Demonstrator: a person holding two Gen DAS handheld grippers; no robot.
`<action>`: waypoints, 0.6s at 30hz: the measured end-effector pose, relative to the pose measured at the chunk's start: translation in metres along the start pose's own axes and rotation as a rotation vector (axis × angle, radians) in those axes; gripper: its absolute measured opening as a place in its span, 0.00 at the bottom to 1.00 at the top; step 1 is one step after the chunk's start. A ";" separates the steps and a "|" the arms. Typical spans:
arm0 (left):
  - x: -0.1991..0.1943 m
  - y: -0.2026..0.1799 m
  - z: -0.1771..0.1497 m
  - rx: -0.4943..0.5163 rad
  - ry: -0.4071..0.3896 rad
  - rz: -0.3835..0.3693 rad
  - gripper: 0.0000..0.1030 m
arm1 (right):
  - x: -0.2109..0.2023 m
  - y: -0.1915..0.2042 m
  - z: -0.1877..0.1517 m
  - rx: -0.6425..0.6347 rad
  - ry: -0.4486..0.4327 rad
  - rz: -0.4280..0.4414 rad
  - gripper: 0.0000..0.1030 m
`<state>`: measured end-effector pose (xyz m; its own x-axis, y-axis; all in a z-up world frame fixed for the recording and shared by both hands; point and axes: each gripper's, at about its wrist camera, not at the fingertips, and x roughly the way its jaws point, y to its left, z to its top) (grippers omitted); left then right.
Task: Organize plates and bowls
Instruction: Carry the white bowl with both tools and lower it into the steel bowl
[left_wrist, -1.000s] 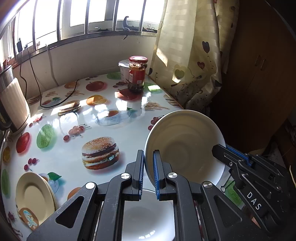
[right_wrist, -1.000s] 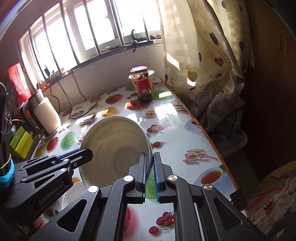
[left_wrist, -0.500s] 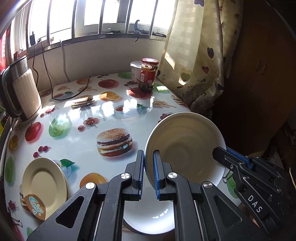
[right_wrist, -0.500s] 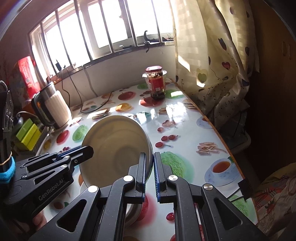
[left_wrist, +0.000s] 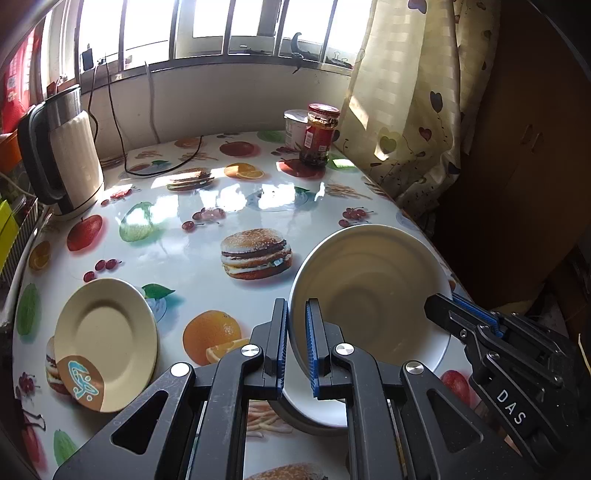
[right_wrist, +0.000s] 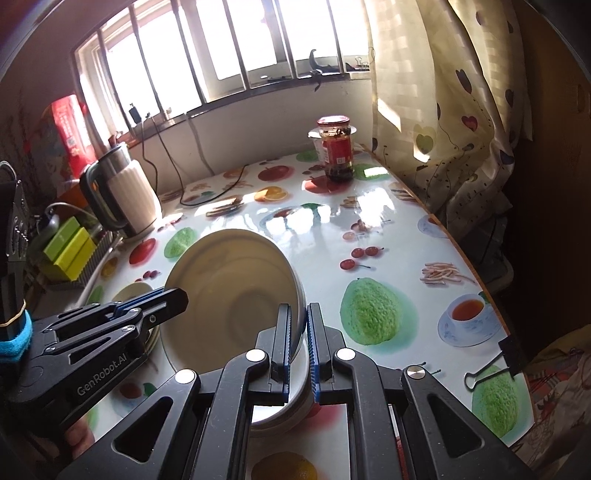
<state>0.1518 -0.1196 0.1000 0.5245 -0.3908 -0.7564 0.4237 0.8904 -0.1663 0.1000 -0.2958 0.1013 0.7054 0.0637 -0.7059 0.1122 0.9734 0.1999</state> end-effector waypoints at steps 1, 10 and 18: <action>0.000 0.002 -0.002 -0.005 0.006 0.001 0.10 | 0.001 0.001 -0.002 -0.002 0.005 0.002 0.09; 0.006 0.009 -0.014 -0.026 0.033 0.016 0.10 | 0.011 0.006 -0.015 0.000 0.049 0.017 0.09; 0.011 0.011 -0.018 -0.030 0.049 0.016 0.10 | 0.020 0.005 -0.023 0.009 0.079 0.020 0.09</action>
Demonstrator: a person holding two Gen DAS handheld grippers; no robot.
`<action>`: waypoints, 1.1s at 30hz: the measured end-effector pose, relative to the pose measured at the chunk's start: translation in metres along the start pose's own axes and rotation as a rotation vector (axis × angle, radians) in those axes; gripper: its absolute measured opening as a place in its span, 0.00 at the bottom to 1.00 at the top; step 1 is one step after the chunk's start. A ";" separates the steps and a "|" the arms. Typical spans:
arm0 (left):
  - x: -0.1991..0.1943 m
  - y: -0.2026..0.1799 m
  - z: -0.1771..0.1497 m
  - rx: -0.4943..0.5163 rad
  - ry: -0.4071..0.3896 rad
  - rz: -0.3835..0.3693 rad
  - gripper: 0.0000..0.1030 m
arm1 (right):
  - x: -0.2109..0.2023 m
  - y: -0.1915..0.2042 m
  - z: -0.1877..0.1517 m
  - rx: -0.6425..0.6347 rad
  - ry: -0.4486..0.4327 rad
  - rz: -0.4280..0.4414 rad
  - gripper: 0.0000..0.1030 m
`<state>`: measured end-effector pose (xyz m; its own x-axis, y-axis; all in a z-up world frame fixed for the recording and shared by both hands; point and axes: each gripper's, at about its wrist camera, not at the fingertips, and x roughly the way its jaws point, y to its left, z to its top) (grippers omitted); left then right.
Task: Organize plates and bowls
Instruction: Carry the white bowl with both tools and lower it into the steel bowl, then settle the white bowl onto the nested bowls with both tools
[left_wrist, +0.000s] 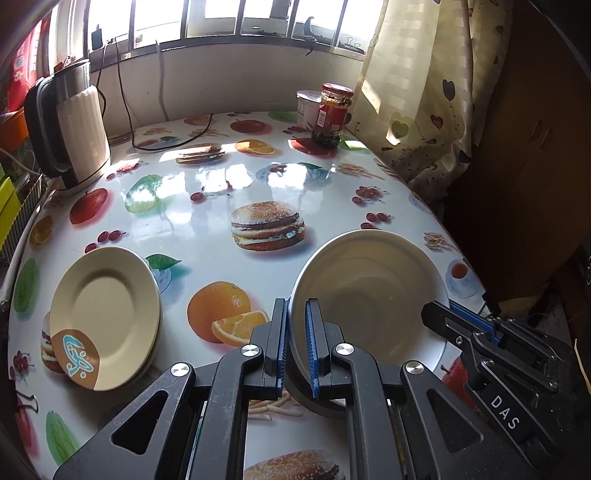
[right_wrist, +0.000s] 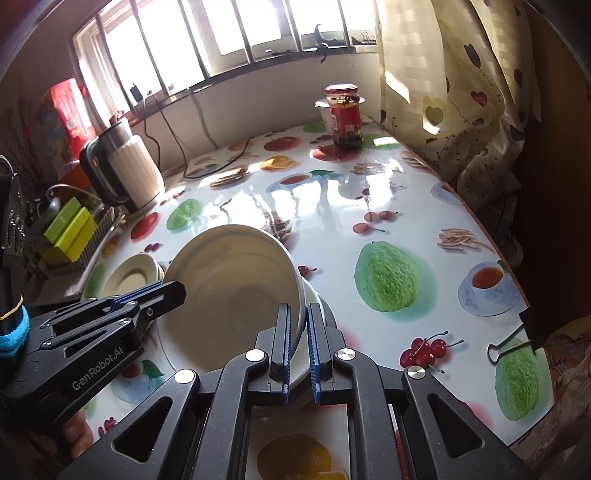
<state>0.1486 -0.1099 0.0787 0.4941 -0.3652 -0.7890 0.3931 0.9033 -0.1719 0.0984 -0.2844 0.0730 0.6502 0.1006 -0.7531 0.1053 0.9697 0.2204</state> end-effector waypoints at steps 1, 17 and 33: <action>0.001 0.001 0.000 -0.003 0.004 -0.001 0.10 | 0.001 0.000 0.000 0.001 0.002 0.000 0.09; 0.010 0.001 -0.001 -0.005 0.021 0.002 0.10 | 0.009 -0.007 -0.003 0.020 0.027 -0.004 0.10; 0.008 0.005 0.004 -0.031 0.011 -0.021 0.10 | 0.003 -0.009 0.007 0.019 -0.023 0.021 0.09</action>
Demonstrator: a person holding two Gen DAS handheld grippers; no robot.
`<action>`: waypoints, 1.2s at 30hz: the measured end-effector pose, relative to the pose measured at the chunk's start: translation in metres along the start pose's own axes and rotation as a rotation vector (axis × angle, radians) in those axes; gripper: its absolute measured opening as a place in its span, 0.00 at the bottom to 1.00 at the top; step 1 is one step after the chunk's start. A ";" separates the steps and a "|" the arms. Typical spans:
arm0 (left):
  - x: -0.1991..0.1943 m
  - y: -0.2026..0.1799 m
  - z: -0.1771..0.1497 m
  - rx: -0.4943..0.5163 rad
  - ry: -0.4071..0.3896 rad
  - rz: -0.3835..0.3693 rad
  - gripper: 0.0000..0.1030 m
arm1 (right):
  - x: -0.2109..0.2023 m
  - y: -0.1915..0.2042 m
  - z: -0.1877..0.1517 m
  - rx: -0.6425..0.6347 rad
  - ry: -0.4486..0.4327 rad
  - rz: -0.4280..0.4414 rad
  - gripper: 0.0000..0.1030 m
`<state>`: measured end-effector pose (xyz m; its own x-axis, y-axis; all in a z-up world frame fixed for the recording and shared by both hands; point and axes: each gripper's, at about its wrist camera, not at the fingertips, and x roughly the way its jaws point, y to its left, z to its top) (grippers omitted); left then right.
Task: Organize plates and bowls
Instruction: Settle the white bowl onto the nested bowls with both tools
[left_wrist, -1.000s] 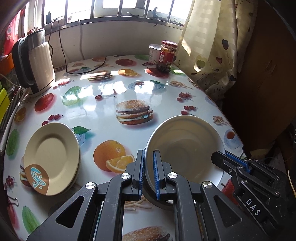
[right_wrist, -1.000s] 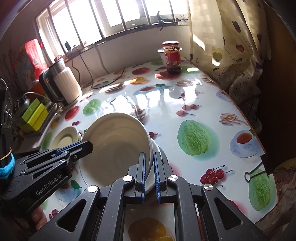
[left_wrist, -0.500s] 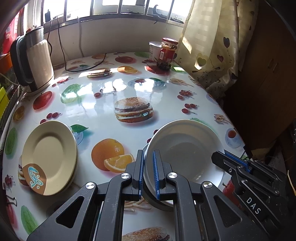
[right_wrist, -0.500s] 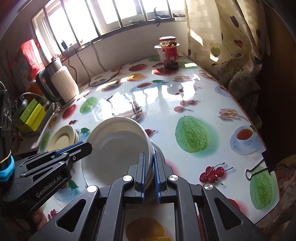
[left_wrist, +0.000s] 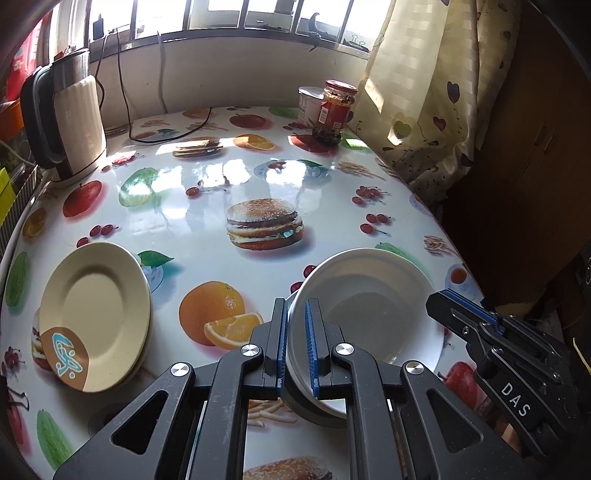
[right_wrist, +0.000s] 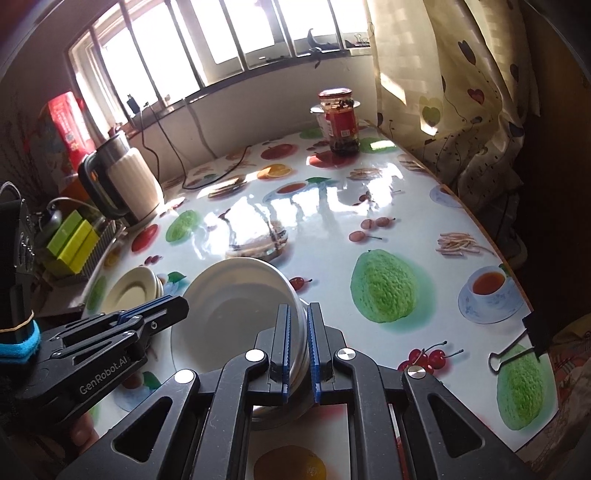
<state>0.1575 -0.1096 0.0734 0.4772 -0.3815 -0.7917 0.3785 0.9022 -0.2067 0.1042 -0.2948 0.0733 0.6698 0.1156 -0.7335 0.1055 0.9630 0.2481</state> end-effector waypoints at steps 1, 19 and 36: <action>-0.001 0.000 0.000 -0.005 -0.003 -0.002 0.10 | 0.001 0.000 0.001 0.002 0.001 -0.003 0.09; -0.010 -0.015 0.002 0.026 -0.024 -0.041 0.10 | 0.007 -0.018 0.010 0.133 0.033 0.166 0.08; -0.007 0.018 0.001 -0.053 -0.015 -0.058 0.12 | 0.007 -0.009 -0.008 0.055 0.056 0.079 0.20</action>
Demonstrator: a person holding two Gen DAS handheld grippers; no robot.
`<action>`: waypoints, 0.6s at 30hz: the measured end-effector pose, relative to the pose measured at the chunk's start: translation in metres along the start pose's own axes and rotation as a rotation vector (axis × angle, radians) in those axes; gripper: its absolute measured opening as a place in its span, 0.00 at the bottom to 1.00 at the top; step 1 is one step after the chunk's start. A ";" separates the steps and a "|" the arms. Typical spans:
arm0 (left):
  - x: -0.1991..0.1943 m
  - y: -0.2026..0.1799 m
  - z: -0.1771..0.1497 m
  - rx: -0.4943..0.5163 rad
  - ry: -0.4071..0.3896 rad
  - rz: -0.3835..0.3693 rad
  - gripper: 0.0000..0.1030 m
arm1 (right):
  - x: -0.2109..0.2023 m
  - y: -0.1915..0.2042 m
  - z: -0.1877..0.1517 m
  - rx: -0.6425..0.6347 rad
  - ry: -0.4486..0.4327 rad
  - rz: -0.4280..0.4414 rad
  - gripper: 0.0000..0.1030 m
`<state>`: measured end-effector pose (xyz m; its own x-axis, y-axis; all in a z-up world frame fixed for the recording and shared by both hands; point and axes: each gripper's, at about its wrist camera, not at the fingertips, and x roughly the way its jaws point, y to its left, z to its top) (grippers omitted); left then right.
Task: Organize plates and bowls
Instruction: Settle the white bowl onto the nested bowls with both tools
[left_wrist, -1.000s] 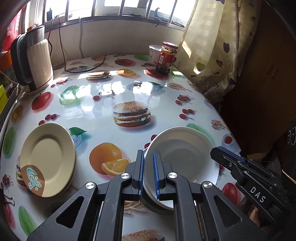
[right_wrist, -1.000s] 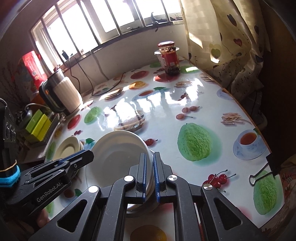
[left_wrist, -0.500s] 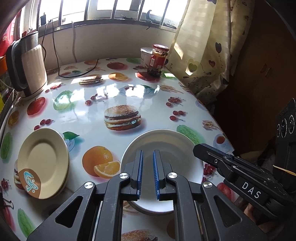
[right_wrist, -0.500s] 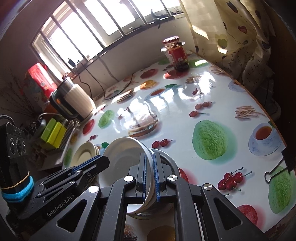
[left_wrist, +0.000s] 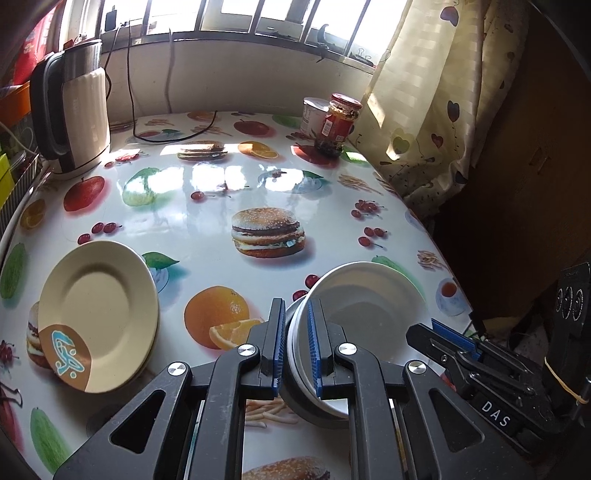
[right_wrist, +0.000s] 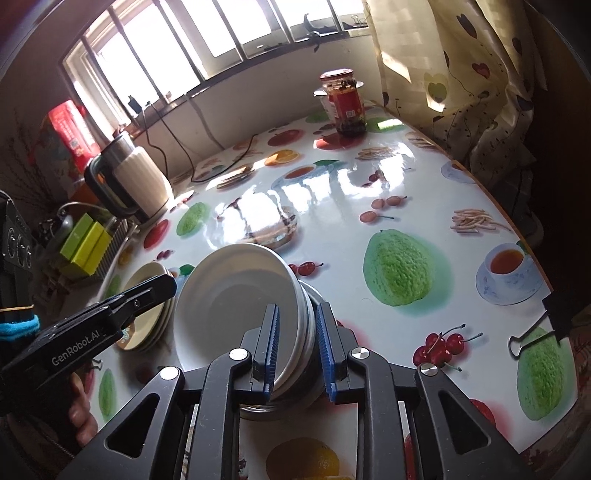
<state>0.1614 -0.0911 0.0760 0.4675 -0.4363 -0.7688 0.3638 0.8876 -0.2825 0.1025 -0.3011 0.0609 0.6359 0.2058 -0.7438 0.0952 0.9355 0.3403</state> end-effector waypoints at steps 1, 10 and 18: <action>0.003 0.002 -0.001 -0.012 0.016 -0.015 0.12 | 0.001 0.001 -0.002 -0.007 0.006 -0.003 0.20; 0.005 -0.001 -0.003 -0.022 0.038 -0.039 0.12 | 0.004 0.007 -0.006 -0.029 0.014 -0.033 0.19; 0.000 0.000 -0.002 -0.034 0.053 -0.034 0.12 | -0.002 0.003 0.002 0.016 0.022 0.011 0.19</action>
<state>0.1600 -0.0913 0.0752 0.4121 -0.4586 -0.7873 0.3507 0.8774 -0.3275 0.1028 -0.2995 0.0645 0.6197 0.2227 -0.7526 0.1005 0.9285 0.3575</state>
